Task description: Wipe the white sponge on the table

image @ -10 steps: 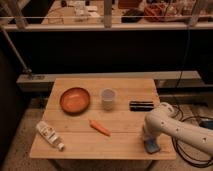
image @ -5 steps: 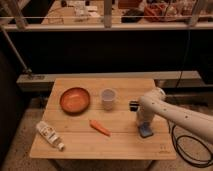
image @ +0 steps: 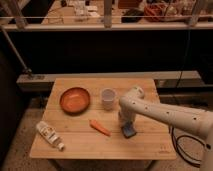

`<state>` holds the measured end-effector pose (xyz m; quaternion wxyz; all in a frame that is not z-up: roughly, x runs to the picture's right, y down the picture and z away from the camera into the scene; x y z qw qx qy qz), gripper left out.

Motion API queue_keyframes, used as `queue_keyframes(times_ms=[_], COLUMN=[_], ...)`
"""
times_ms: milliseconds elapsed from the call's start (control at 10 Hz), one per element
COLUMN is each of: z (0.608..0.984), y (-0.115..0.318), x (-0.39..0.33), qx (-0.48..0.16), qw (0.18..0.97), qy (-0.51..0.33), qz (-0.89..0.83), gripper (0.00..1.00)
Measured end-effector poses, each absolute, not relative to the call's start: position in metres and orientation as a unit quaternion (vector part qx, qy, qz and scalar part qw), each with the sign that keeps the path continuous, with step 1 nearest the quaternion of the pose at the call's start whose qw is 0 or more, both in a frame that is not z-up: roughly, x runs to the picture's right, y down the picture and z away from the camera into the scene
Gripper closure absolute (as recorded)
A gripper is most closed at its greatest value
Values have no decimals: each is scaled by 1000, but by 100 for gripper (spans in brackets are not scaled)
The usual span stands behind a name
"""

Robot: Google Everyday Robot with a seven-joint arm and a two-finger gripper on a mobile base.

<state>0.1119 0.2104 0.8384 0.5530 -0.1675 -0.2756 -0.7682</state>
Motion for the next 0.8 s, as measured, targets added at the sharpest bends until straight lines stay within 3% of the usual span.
queue_keyframes(times_ms=[400,800], z=[805,784], y=[260,285], x=[95,155], qx=[-169,-189], qw=[520,528], qy=[-280,-270], qz=[-790,-782], gripper=[100,100])
